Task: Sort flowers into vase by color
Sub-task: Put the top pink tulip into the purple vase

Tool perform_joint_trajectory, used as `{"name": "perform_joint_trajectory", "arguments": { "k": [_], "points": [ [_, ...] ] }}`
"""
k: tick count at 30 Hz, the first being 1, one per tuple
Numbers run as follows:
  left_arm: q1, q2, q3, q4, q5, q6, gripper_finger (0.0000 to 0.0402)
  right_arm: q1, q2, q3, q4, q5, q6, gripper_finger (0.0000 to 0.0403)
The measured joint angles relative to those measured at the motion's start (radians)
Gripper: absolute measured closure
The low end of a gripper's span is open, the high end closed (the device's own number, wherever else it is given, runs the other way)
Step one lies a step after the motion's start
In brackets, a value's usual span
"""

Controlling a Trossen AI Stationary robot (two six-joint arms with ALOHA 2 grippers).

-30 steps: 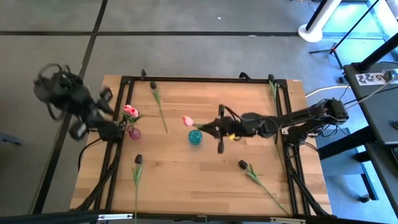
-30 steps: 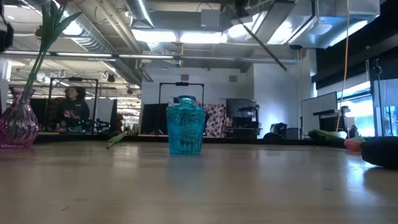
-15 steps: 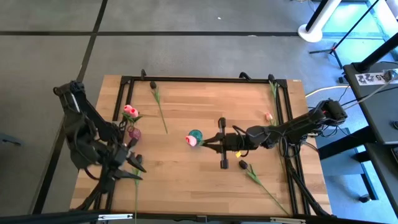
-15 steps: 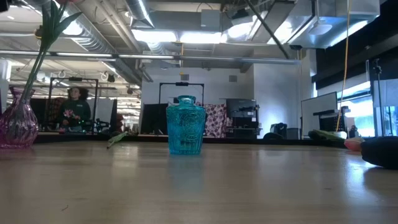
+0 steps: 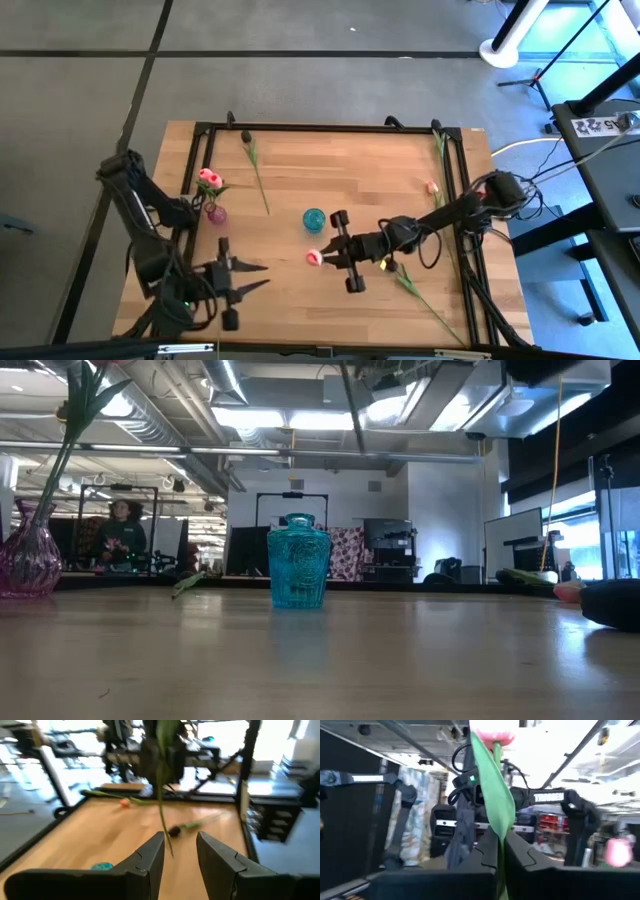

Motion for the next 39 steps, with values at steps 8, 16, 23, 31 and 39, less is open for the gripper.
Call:
{"name": "perform_joint_trajectory", "arguments": {
  "k": [8, 16, 23, 31, 39],
  "points": [
    [0.103, 0.106, 0.0, 0.141, 0.035, 0.014, 0.0281, -0.005, 0.089, 0.0, 0.009, -0.002, 0.083, 0.0398],
    [0.178, 0.145, 0.0, 0.252, 0.017, 0.216, 0.0218, -0.005, 0.106, 0.0, 0.024, -0.002, 0.087, 0.0395],
    [0.221, 0.145, 0.0, 0.319, 0.043, 0.271, 0.0203, -0.005, 0.105, 0.0, 0.022, 0.006, 0.03, 0.0394],
    [0.218, 0.131, 0.0, 0.516, 0.06, 0.442, 0.0204, -0.006, 0.105, 0.0, 0.033, 0.033, -0.026, 0.0394],
    [0.257, 0.129, 0.0, 0.548, 0.103, 0.391, 0.0255, -0.006, 0.105, 0.001, 0.054, 0.033, -0.023, 0.0393]
  ]
}}
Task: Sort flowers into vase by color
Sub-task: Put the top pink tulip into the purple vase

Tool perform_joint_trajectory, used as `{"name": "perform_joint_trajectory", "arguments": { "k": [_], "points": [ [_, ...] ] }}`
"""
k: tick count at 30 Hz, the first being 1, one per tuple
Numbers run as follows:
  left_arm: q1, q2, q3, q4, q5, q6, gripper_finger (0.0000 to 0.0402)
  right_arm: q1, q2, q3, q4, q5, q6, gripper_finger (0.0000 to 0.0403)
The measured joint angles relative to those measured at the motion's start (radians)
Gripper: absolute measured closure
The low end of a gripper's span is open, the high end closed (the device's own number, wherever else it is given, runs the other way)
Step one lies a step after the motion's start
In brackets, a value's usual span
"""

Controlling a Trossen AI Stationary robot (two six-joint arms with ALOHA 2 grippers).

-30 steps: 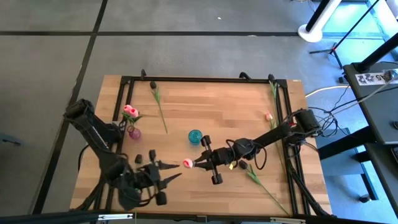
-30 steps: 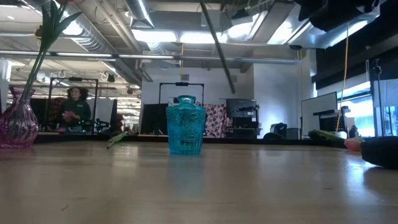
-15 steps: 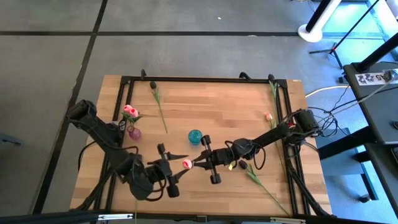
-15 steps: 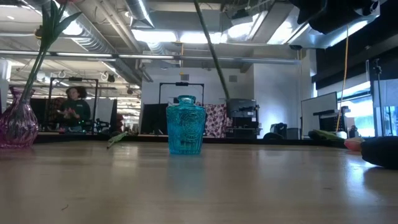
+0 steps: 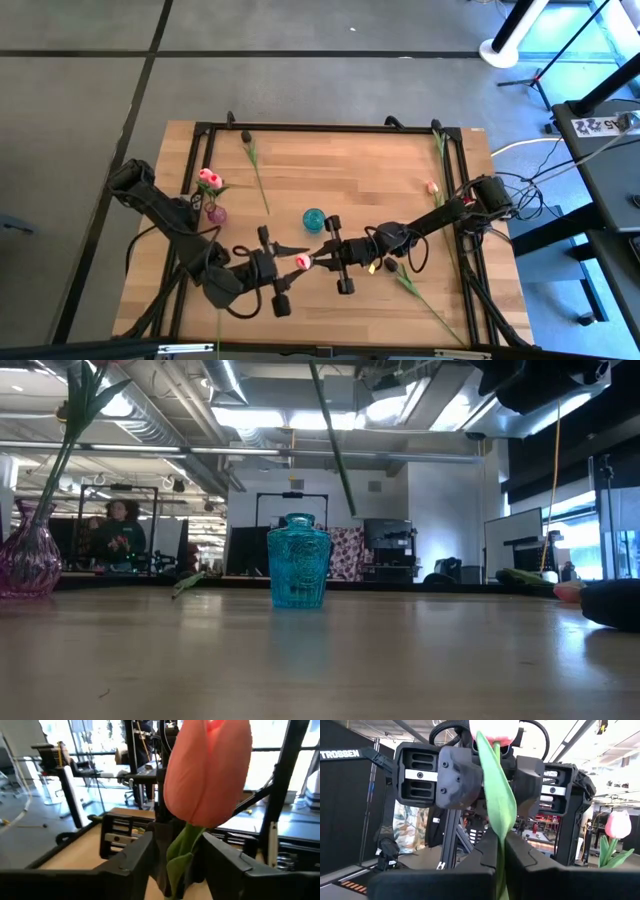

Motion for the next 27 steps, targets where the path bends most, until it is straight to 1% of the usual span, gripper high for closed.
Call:
{"name": "perform_joint_trajectory", "arguments": {
  "k": [3, 7, 9, 11, 13, 15, 17, 19, 22, 24, 27],
  "points": [
    [0.005, 0.0, 0.0, 0.001, -0.002, -0.002, 0.0295, 0.002, 0.0, 0.0, -0.001, 0.0, 0.0, 0.0393],
    [0.003, 0.0, 0.0, 0.006, -0.005, -0.004, 0.0363, 0.002, 0.0, 0.0, -0.002, 0.009, 0.002, 0.0392],
    [-0.003, 0.0, 0.0, 0.006, -0.006, -0.003, 0.0389, 0.002, 0.0, 0.0, -0.003, 0.007, 0.003, 0.0381],
    [-0.009, -0.008, 0.0, -0.002, -0.006, 0.001, 0.0393, 0.002, 0.0, 0.0, -0.003, 0.003, 0.003, 0.0356],
    [-0.02, -0.029, -0.001, -0.018, -0.009, 0.006, 0.0394, 0.002, -0.001, 0.0, -0.003, 0.008, 0.003, 0.0319],
    [-0.043, -0.06, -0.001, -0.041, -0.043, 0.023, 0.0396, 0.002, -0.012, 0.0, -0.015, 0.009, 0.01, 0.0278],
    [-0.075, -0.095, 0.0, -0.093, -0.099, 0.05, 0.0397, 0.002, -0.027, 0.0, -0.015, 0.008, 0.031, 0.0239],
    [-0.112, -0.134, -0.001, -0.181, -0.129, 0.048, 0.0397, 0.003, -0.047, 0.0, -0.031, -0.003, 0.038, 0.0205],
    [-0.173, -0.203, -0.001, -0.34, -0.14, -0.01, 0.0397, 0.003, -0.067, 0.0, -0.074, -0.044, 0.039, 0.0167],
    [-0.217, -0.245, 0.0, -0.459, -0.165, -0.068, 0.0397, 0.003, -0.074, 0.0, -0.098, -0.053, 0.044, 0.0151],
    [-0.277, -0.29, 0.0, -0.648, -0.188, -0.165, 0.0396, 0.01, -0.075, 0.0, -0.122, -0.053, 0.058, 0.0141]
  ]
}}
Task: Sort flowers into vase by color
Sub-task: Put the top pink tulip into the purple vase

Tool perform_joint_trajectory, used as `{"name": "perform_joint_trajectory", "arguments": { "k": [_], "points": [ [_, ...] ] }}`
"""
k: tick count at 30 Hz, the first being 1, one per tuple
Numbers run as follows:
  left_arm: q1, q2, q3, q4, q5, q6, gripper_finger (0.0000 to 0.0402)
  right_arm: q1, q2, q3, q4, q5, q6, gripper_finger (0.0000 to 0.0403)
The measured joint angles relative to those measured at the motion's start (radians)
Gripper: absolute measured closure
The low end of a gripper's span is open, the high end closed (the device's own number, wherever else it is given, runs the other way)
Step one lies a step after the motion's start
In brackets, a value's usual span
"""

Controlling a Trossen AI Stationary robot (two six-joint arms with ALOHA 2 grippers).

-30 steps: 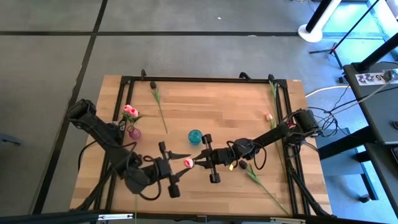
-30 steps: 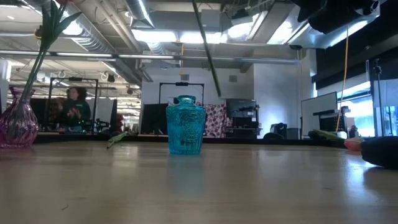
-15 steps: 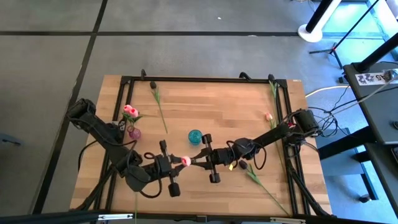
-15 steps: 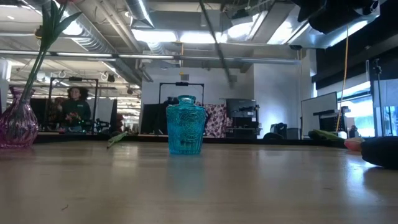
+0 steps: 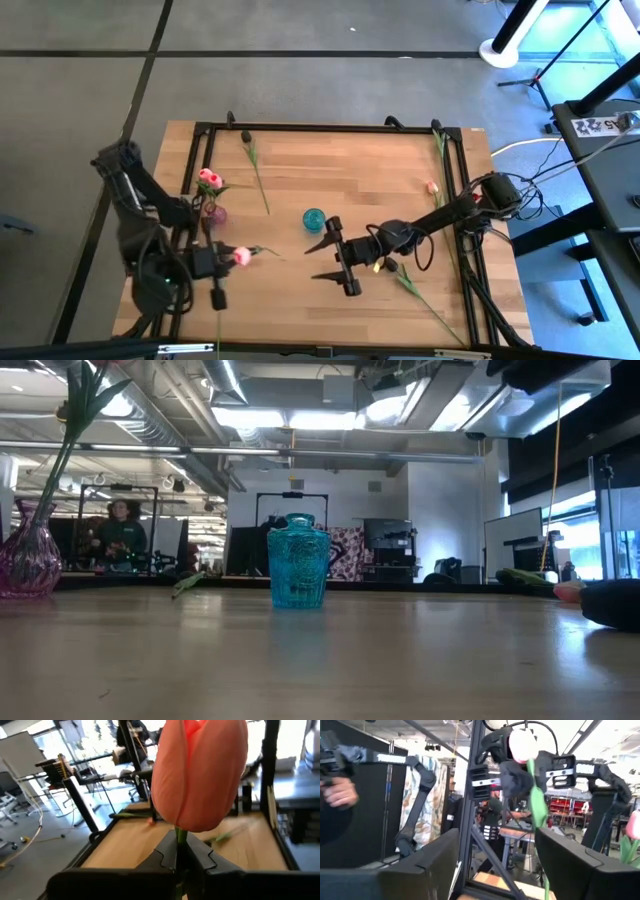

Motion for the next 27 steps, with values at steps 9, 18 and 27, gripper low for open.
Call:
{"name": "perform_joint_trajectory", "arguments": {
  "k": [9, 18, 27],
  "points": [
    [-0.075, -0.1, 0.0, -0.405, 0.007, -0.2, 0.0396, 0.006, 0.0, 0.0, -0.046, 0.02, -0.006, 0.0139],
    [-0.046, -0.178, 0.0, -0.726, 0.225, -0.295, 0.0398, 0.006, -0.03, 0.0, -0.047, 0.246, -0.213, 0.0139],
    [-0.063, -0.226, 0.075, -0.85, 0.335, -0.146, 0.0399, 0.006, -0.105, 0.0, -0.034, 0.426, -0.442, 0.0139]
  ]
}}
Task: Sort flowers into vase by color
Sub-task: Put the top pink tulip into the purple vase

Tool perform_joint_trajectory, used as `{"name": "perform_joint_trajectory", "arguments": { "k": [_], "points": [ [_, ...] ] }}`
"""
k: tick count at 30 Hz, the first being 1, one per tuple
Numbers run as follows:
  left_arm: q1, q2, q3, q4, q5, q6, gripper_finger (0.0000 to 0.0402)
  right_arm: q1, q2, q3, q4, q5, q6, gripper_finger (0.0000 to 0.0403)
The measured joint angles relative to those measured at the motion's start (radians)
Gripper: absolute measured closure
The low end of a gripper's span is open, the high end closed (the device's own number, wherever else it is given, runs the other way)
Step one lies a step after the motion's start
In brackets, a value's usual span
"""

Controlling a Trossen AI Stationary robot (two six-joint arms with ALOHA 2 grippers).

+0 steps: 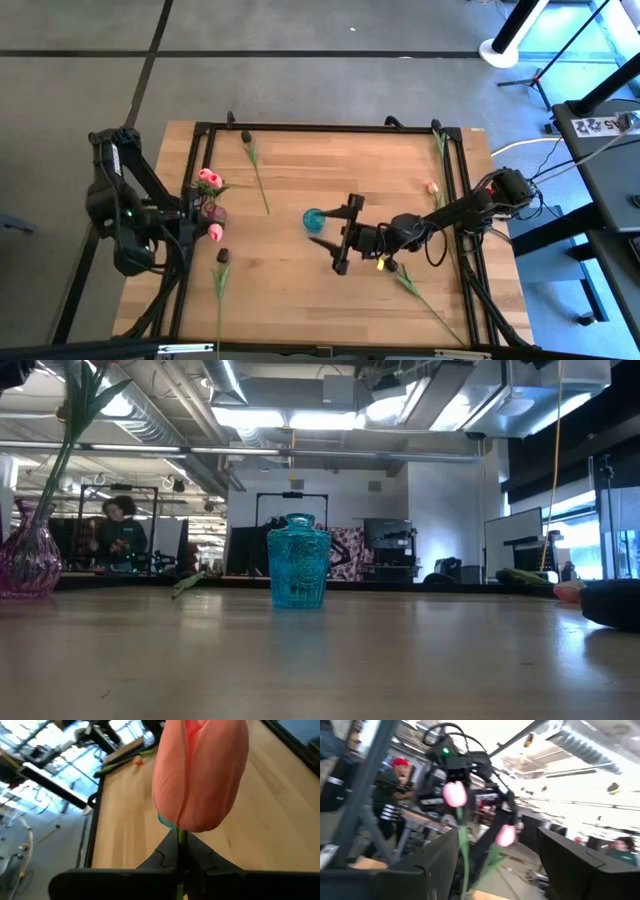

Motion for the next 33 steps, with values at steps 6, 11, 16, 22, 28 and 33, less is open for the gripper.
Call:
{"name": "perform_joint_trajectory", "arguments": {
  "k": [6, 11, 16, 22, 28, 33],
  "points": [
    [-0.014, 0.013, 0.137, -0.11, 0.1, -0.003, 0.04, 0.0, -0.001, 0.0, 0.05, 0.058, -0.036, 0.0139],
    [-0.014, 0.025, 0.213, -0.205, 0.139, 0.03, 0.04, 0.0, -0.001, 0.0, 0.071, 0.117, -0.043, 0.0139],
    [-0.014, 0.024, 0.234, -0.205, 0.144, 0.148, 0.04, 0.0, -0.001, 0.0, 0.072, 0.127, -0.023, 0.0139],
    [-0.014, 0.013, 0.245, -0.204, 0.141, 0.145, 0.04, 0.0, -0.001, 0.0, 0.07, 0.141, 0.047, 0.0139],
    [-0.03, -0.005, 0.233, -0.204, 0.107, -0.006, 0.0398, 0.0, 0.0, 0.0, 0.036, 0.139, 0.127, 0.0139],
    [-0.083, -0.044, 0.178, -0.204, 0.034, -0.057, 0.0398, 0.001, 0.001, 0.0, -0.01, 0.124, 0.184, 0.0139]
  ]
}}
